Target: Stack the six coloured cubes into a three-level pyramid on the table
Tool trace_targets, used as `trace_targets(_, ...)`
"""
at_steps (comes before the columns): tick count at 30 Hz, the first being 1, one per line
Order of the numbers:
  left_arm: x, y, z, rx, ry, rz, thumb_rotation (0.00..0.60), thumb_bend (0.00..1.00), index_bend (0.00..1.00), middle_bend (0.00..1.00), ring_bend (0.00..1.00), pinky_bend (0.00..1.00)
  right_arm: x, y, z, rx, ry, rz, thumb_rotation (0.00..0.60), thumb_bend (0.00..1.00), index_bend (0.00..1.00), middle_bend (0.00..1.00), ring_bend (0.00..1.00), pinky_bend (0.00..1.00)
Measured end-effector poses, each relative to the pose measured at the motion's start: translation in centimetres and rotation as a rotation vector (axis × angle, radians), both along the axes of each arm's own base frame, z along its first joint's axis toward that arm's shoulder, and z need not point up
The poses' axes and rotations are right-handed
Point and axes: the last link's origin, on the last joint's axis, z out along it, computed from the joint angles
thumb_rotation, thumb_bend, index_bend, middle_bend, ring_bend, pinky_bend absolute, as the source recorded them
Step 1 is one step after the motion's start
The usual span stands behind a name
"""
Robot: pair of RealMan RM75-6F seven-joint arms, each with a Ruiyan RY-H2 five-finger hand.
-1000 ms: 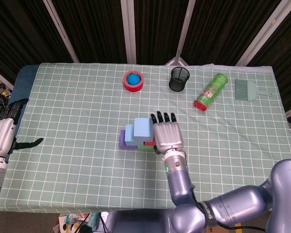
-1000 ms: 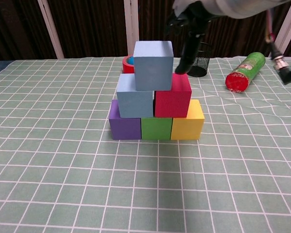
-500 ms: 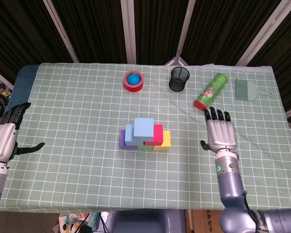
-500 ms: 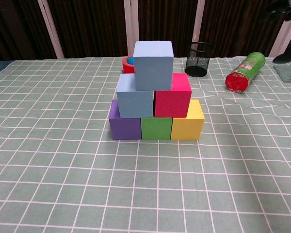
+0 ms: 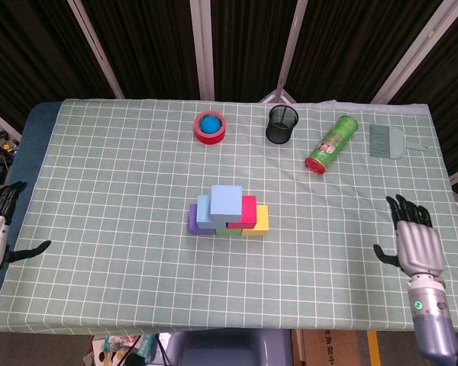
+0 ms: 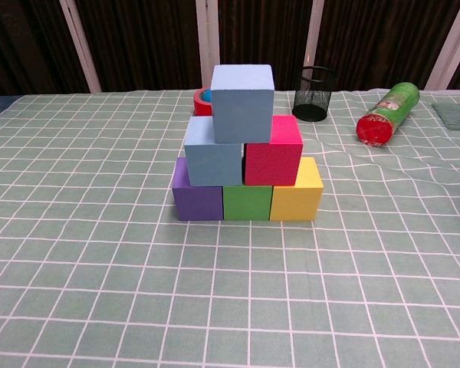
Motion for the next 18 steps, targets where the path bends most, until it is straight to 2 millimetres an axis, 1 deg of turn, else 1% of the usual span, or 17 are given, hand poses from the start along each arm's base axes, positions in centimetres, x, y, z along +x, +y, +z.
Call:
trace_targets(3,-1.2,-1.1,-0.5,-0.009,0.027,0.008,0.6,0.07,0.0,0.01,0.01,0.05,-2.8,2.4,0.1,-0.011,-0.004,-0.004,0.6,0.32,0.0,0.0,0.0,0.0)
trace_targets(6,-1.9,-2.0,-1.0,-0.012,0.043,0.002,0.6,0.07,0.0,0.01,0.01,0.05,-4.5,4.2,0.3,-0.023,-0.004,0.013,0.6,0.32,0.0,0.0,0.0,0.0)
trace_targets(10,-2.1,-2.7,-1.2,0.019,0.059,-0.029,0.6,0.07,0.0,0.0,0.01,0.05,-5.5,5.6,0.5,-0.056,0.023,0.055,0.6,0.32,0.0,0.0,0.0,0.0)
trace_targets(14,-3.0,-3.2,-1.5,0.044,0.076,-0.032,0.6,0.07,0.0,0.0,0.0,0.05,-6.3,6.2,0.4,-0.075,0.042,0.07,0.6,0.32,0.0,0.0,0.0,0.0)
trace_targets(18,-3.8,-3.5,-1.6,0.054,0.057,-0.006,0.6,0.07,0.0,0.0,0.0,0.05,-6.4,6.4,0.5,-0.085,0.033,0.08,0.6,0.32,0.0,0.0,0.0,0.0)
